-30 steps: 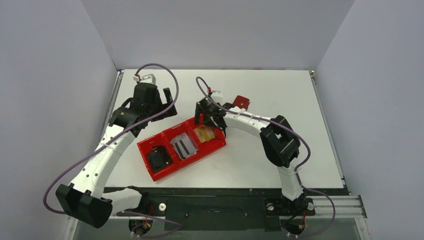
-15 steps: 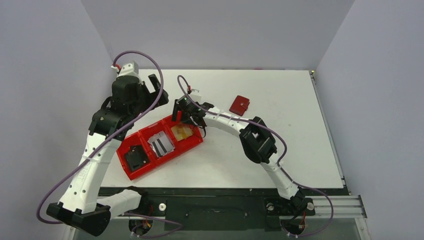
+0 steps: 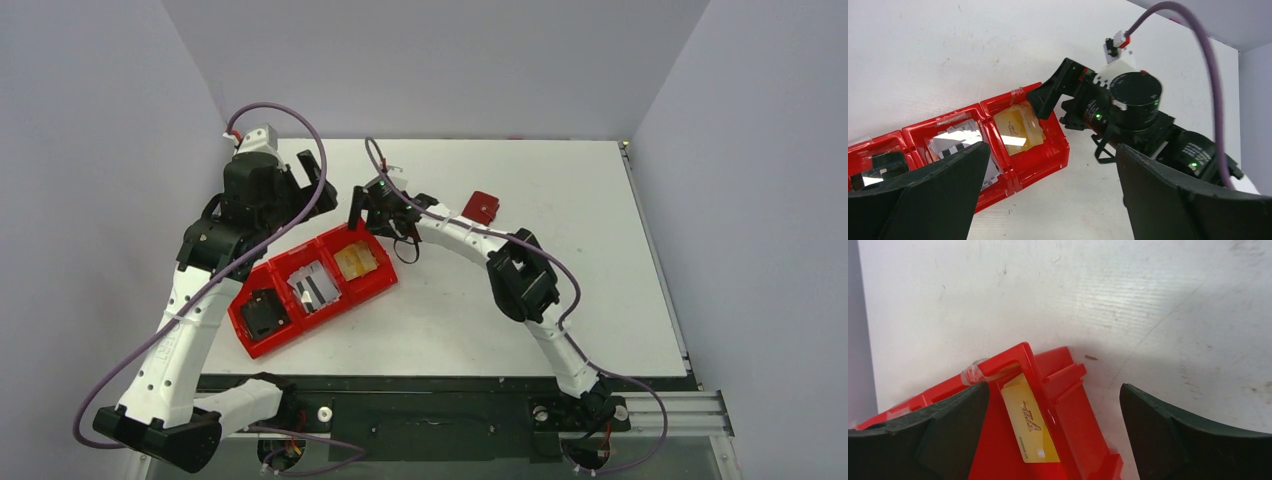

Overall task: Take the credit cards out of the card holder
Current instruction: Move the storage box to the corner of the board, then move the card holder to the center of the board.

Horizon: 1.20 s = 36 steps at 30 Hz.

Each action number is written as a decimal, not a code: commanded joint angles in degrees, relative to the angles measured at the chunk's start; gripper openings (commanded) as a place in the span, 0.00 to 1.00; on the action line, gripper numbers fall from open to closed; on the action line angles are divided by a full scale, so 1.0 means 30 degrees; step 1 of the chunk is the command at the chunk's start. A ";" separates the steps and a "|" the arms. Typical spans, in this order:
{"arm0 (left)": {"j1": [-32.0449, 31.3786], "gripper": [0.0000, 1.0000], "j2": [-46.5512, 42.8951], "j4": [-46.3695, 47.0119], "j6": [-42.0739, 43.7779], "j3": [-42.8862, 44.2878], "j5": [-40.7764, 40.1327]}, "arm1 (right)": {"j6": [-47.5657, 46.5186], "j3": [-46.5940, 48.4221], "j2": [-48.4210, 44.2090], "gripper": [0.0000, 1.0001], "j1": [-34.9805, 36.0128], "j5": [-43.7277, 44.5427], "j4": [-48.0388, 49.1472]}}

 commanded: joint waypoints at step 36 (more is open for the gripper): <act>0.0186 0.97 -0.0030 0.1633 0.0214 -0.2986 0.1655 | -0.3077 -0.3300 -0.3063 0.61 -0.8710 0.5078 -0.3434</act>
